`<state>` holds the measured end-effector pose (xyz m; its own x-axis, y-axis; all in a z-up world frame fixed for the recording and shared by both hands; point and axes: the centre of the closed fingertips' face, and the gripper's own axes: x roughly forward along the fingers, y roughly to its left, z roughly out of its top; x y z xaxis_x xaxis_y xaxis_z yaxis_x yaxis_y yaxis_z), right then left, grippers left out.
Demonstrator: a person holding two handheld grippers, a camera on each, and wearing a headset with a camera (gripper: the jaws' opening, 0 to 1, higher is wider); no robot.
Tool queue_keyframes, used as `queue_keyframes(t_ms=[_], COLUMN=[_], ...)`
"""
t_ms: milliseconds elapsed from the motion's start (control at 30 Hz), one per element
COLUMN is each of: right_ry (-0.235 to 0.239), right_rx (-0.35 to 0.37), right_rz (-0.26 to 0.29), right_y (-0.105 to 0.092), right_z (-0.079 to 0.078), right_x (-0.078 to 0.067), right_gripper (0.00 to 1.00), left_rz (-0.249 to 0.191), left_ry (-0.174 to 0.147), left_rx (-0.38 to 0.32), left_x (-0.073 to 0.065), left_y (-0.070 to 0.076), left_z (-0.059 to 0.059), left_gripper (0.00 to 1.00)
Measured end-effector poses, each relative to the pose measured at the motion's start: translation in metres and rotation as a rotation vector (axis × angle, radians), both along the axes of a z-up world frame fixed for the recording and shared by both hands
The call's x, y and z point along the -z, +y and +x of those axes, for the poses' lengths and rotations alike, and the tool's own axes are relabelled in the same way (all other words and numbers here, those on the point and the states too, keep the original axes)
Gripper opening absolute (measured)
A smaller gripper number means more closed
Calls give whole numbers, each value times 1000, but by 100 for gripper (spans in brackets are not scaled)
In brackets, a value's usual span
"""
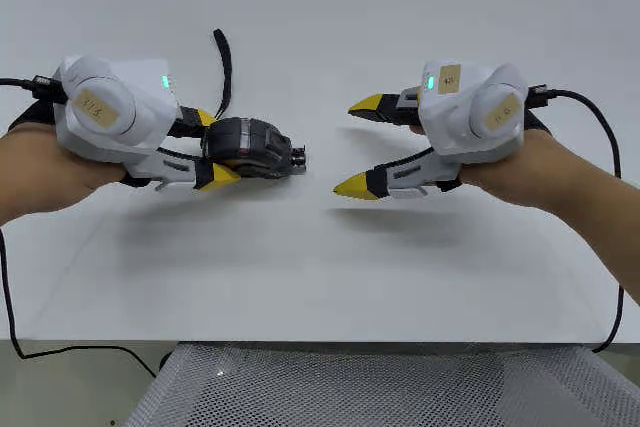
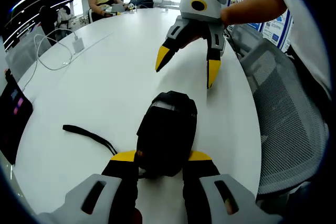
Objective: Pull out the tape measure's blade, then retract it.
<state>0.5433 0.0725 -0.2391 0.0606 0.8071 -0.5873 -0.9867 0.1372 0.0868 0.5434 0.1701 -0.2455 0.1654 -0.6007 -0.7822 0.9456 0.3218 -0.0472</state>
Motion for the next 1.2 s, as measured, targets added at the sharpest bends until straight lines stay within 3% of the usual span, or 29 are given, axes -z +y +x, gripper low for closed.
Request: queue_keyframes(t_ms=[300,567,1200], right_ry=[5,-24,-53], right_rx=[-33,-66,-114], right_rz=[10,15,18], right_y=[16,30,41], right_z=[-2,-3,-3], right_x=[7,14,22], right_gripper=[44,34,13], left_rz=[-2,-4,-8], left_ry=[3,4,7], left_rx=[-2,-3,-2], left_x=[0,1,1], left_y=[0,0,0], left_z=[0,1,2], left_gripper=[28,28,28])
